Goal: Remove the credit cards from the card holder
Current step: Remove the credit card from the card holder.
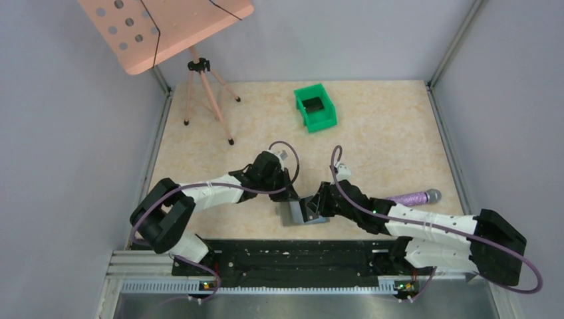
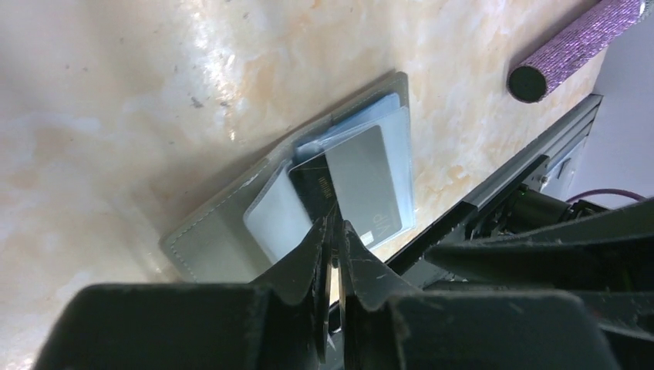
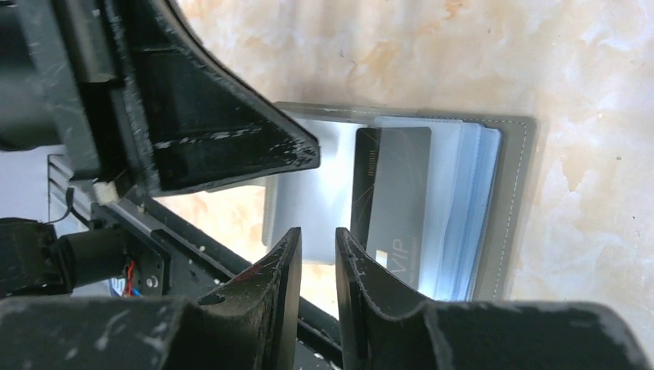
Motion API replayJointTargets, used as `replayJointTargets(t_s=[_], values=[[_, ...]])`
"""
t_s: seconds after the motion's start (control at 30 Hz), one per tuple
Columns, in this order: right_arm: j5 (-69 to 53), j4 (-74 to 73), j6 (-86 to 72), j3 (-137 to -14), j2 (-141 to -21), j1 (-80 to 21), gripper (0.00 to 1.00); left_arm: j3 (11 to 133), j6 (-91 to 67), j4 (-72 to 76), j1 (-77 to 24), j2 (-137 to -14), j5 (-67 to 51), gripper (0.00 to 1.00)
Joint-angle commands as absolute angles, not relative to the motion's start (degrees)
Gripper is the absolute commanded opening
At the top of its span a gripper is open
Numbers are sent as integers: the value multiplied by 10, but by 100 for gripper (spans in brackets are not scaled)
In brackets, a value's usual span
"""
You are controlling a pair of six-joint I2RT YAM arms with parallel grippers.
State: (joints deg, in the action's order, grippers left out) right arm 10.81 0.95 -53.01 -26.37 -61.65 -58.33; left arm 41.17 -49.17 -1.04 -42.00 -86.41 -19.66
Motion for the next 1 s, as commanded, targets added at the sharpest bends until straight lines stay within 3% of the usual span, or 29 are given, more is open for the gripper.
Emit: replayJointTargets(t_s=[0.0, 0.2, 0.5, 0.97], values=[[51, 67, -523, -268, -662, -550, 22, 391, -488, -5, -422, -856, -187, 13], [53, 103, -561, -208, -718, -530, 21, 364, -490, 25, -422, -858, -191, 16], [63, 156, -599, -152, -722, -527, 21, 322, -482, 110, -422, -850, -217, 38], [63, 174, -607, -132, -714, -527, 21, 304, -503, 226, -422, -895, -248, 45]])
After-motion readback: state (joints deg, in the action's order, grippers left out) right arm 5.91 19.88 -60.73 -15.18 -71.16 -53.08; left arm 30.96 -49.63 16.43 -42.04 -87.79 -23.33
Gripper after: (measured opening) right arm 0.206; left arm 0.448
